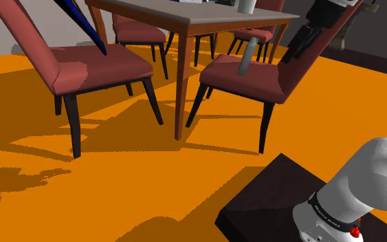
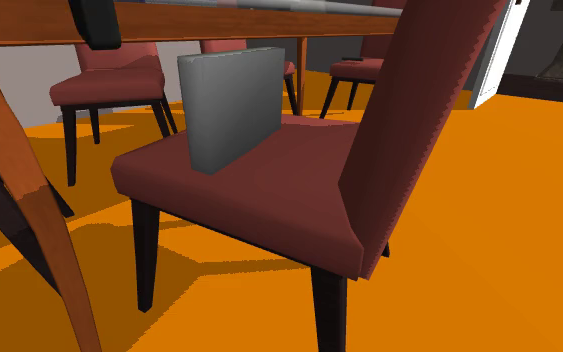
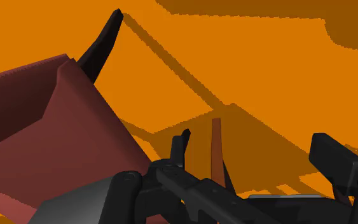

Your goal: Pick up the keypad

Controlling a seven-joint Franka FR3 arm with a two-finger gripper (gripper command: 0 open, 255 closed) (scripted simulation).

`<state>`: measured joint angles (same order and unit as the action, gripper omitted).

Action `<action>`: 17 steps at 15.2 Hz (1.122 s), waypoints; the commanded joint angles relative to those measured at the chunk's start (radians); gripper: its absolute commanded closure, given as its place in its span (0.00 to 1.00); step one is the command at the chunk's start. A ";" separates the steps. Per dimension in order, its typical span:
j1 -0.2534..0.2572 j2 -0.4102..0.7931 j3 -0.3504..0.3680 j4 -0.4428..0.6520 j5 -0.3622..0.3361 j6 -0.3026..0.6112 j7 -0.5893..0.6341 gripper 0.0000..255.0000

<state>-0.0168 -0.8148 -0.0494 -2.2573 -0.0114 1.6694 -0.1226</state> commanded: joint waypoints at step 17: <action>-0.154 0.687 -0.001 0.596 0.035 -0.015 0.481 0.00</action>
<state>-0.1632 -0.1658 -0.0460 -1.6994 0.0216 1.6621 0.3265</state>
